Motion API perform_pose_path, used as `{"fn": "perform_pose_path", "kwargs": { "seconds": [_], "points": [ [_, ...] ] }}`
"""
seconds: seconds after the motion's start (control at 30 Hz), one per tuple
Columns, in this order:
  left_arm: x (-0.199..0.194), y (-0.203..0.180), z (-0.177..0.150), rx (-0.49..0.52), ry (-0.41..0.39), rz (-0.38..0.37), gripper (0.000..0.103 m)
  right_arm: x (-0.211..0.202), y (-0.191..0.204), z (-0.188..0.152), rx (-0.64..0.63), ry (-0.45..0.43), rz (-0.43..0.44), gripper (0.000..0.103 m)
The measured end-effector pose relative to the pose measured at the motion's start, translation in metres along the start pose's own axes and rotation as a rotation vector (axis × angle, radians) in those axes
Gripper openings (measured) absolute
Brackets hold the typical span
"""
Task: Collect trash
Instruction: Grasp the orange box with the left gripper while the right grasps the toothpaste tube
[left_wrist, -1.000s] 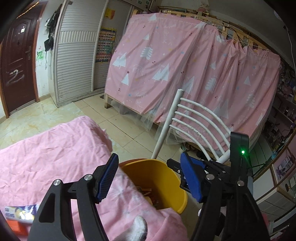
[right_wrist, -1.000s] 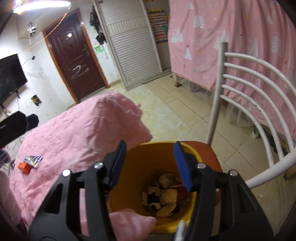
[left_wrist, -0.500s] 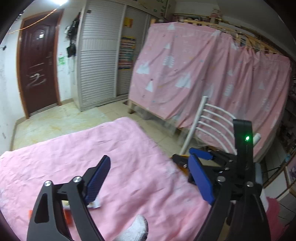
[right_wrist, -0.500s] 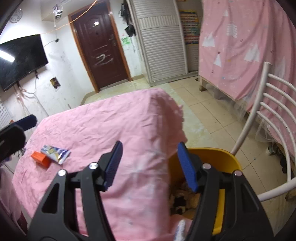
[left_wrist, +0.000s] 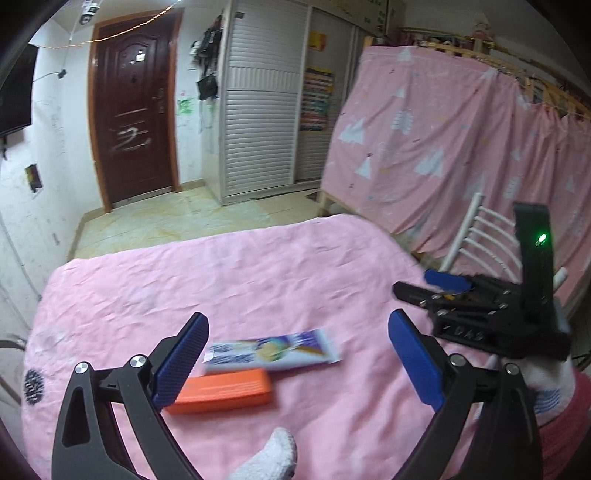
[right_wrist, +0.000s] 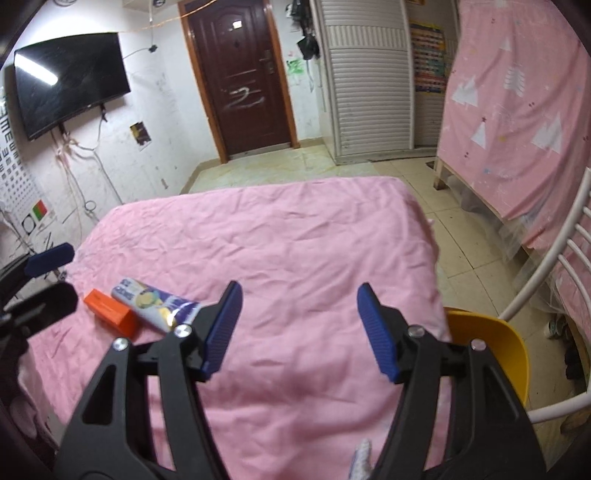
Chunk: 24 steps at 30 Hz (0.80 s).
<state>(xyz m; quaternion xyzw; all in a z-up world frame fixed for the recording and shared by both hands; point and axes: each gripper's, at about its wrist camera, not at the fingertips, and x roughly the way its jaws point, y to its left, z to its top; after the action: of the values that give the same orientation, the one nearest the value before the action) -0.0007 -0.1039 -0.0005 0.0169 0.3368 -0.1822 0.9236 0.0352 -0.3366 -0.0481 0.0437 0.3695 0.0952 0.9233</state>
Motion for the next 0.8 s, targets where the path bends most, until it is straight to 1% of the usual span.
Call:
{"fn": "perform_pose_path", "kwargs": {
  "seconds": [0.1, 0.23, 0.43, 0.8],
  "points": [
    [0.001, 0.019, -0.008, -0.013, 0.021, 0.061, 0.092, 0.007, 0.013, 0.003, -0.02, 0.01, 0.011, 0.065],
    [0.006, 0.039, -0.018, -0.028, 0.058, 0.09, 0.092, 0.014, 0.029, 0.005, -0.044, 0.022, 0.023, 0.065],
    [0.016, 0.053, -0.03, -0.053, 0.112, 0.066, 0.092, 0.024, 0.048, 0.007, -0.078, 0.04, 0.033, 0.065],
    [0.044, 0.052, -0.041, -0.063, 0.202, 0.062, 0.092, 0.034, 0.058, 0.006, -0.095, 0.062, 0.038, 0.065]
  ]
}}
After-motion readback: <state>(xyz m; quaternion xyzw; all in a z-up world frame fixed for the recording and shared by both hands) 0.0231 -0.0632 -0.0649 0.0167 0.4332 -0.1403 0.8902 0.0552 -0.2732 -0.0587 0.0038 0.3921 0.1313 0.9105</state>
